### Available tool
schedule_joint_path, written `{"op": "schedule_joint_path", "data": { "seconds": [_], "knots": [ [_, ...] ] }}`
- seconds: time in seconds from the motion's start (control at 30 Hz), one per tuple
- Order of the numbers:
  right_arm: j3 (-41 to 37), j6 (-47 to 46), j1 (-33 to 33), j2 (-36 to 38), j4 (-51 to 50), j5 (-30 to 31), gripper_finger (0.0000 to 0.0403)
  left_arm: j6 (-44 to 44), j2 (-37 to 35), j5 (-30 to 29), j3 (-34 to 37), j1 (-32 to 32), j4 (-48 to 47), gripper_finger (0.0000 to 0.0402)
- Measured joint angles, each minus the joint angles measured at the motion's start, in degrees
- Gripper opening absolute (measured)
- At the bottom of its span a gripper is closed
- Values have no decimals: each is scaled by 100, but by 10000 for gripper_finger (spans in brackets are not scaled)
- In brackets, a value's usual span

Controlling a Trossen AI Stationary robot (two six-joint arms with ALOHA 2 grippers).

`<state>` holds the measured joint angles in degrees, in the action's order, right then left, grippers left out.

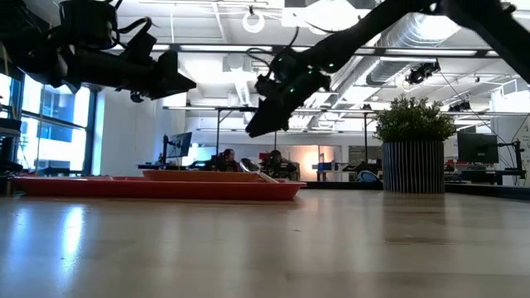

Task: Pick and place plate/cup/fork/spoon on tray
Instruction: Put the yellow spoon on the red tray to the right of the brown plate

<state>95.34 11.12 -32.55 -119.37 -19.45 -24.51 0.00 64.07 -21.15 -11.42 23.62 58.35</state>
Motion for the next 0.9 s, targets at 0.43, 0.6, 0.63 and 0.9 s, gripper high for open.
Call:
{"op": "schedule_joint_path", "data": {
  "seconds": [0.43,0.6,0.63,0.9],
  "knots": [
    [1260,752,-133,-1004,-1385,-561,156,-41,0,41,0,0,158,140],
    [1255,717,-200,-1185,-1357,-577,156,8,0,39,0,4,190,140],
    [1255,724,-201,-1219,-1332,-579,156,10,0,39,0,4,199,140],
    [1249,843,-195,-1360,-1389,-651,149,-38,0,55,0,4,192,140]
  ]
}}
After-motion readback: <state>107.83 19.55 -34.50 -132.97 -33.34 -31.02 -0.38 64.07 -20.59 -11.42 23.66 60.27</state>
